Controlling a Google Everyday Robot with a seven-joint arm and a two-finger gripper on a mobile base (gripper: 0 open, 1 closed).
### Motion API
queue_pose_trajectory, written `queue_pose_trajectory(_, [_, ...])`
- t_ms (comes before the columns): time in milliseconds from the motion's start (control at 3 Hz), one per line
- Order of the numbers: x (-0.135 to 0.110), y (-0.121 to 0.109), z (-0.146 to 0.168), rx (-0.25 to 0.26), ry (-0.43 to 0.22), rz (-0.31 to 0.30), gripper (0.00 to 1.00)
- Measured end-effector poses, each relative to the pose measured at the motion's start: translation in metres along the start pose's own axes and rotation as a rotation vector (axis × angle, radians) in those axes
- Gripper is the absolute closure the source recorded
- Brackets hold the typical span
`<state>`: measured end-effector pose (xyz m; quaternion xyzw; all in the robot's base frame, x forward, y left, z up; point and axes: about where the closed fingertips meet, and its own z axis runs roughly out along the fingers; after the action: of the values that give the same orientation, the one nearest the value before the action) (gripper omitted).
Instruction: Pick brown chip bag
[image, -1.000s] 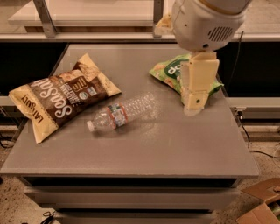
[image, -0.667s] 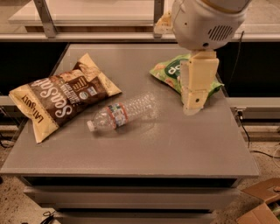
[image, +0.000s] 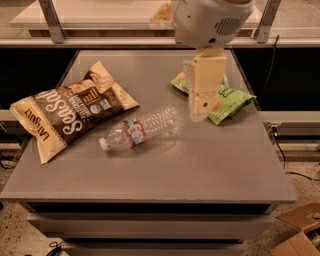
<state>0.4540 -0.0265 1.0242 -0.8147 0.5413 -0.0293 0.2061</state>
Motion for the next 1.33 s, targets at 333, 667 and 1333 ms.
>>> queue_pose_trajectory(333, [-0.037,-0.029,0.013,-0.006,-0.027,-0.151,0.0])
queue_pose_trajectory(667, [-0.077,-0.06,0.037,-0.021,-0.042,-0.291,0.0])
queue_pose_trajectory(1333, [-0.123,-0.096,0.082,-0.034,-0.078,-0.362,0.0])
